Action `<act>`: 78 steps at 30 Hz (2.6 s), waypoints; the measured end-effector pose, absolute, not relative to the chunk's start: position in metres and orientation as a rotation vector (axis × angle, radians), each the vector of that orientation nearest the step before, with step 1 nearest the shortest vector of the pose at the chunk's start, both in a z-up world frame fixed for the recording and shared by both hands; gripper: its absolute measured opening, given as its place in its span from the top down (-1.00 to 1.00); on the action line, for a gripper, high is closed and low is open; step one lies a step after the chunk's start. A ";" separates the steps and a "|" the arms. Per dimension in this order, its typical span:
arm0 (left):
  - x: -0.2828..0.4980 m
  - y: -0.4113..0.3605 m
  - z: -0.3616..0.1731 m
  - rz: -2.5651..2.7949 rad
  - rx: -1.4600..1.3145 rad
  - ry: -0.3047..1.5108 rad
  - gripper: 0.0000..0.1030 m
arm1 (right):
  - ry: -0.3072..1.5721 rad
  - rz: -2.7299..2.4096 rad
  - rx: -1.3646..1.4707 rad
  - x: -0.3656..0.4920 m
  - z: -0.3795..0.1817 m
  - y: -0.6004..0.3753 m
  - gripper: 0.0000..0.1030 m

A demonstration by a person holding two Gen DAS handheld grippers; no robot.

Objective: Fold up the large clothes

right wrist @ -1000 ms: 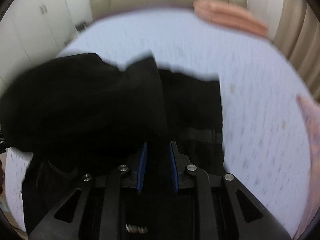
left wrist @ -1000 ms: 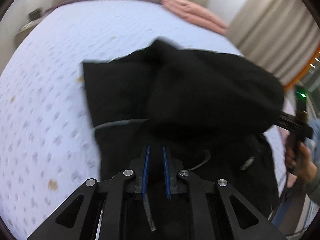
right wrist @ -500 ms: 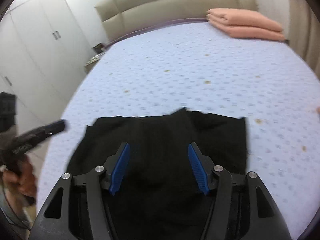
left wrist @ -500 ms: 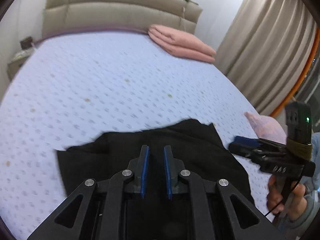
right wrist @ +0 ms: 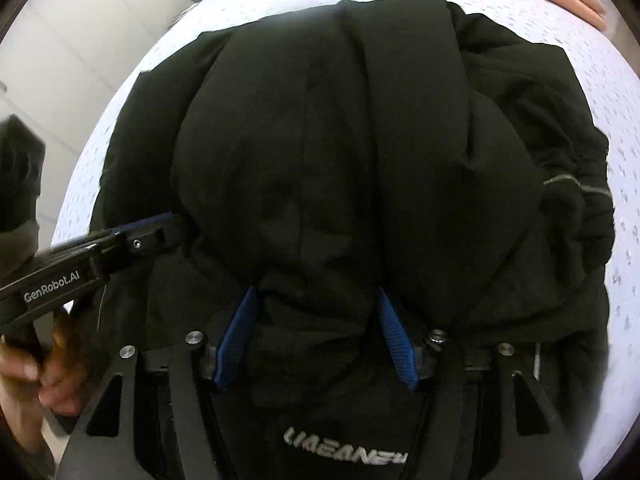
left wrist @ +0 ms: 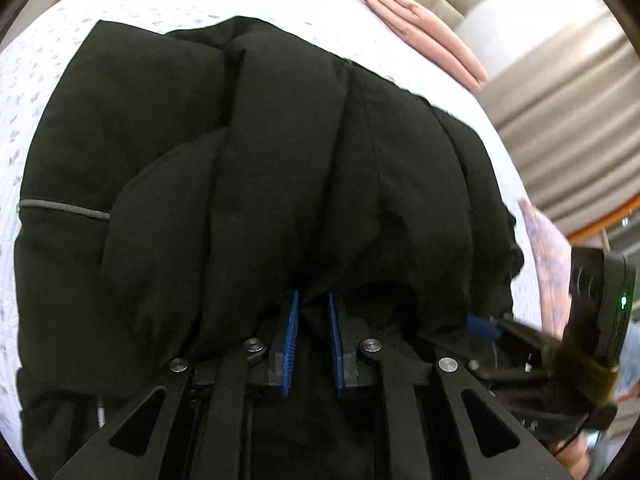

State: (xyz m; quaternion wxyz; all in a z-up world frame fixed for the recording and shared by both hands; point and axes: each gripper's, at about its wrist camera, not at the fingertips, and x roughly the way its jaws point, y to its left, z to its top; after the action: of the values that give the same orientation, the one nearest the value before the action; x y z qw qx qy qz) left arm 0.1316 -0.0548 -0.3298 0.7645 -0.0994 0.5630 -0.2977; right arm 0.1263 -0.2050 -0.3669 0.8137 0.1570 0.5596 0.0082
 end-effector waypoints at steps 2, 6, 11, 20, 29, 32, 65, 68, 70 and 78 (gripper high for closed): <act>0.129 -0.052 -0.321 -0.640 -0.233 1.217 0.70 | 1.190 0.013 0.341 0.124 -0.361 -0.204 -0.36; 0.120 -0.032 -0.283 -0.666 -0.228 1.159 0.70 | 1.124 0.043 0.426 0.109 -0.317 -0.223 -0.35; 0.127 -0.011 -0.254 -0.658 -0.285 1.090 0.68 | 1.017 -0.052 0.490 0.115 -0.288 -0.266 -0.36; 0.147 -0.029 -0.293 -0.616 -0.264 1.141 0.68 | 0.974 -0.102 0.592 0.126 -0.294 -0.283 0.68; 0.156 -0.009 -0.330 -0.669 -0.467 1.207 0.88 | 1.061 -0.130 0.693 0.125 -0.369 -0.314 0.72; 0.152 -0.010 -0.318 -0.695 -0.400 1.195 0.87 | 1.092 -0.134 0.696 0.119 -0.360 -0.312 0.57; 0.016 0.065 -0.273 -0.480 -0.182 1.122 0.06 | 1.132 -0.071 0.459 0.016 -0.344 -0.239 -0.28; -0.022 0.074 -0.262 -0.434 -0.212 1.128 0.06 | 1.167 -0.085 0.443 -0.038 -0.334 -0.248 -0.28; -0.049 0.081 -0.250 -0.425 -0.252 1.138 0.06 | 1.188 -0.094 0.432 -0.079 -0.325 -0.258 -0.28; -0.124 0.103 -0.167 -0.361 -0.237 1.077 0.06 | 1.169 -0.113 0.437 -0.185 -0.242 -0.273 -0.30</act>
State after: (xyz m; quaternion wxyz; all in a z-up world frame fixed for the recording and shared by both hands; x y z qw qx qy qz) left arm -0.1236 0.1031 -0.1668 0.8364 -0.1120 0.5087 -0.1707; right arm -0.1848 -0.2734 -0.2420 0.8100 0.2045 0.5471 -0.0529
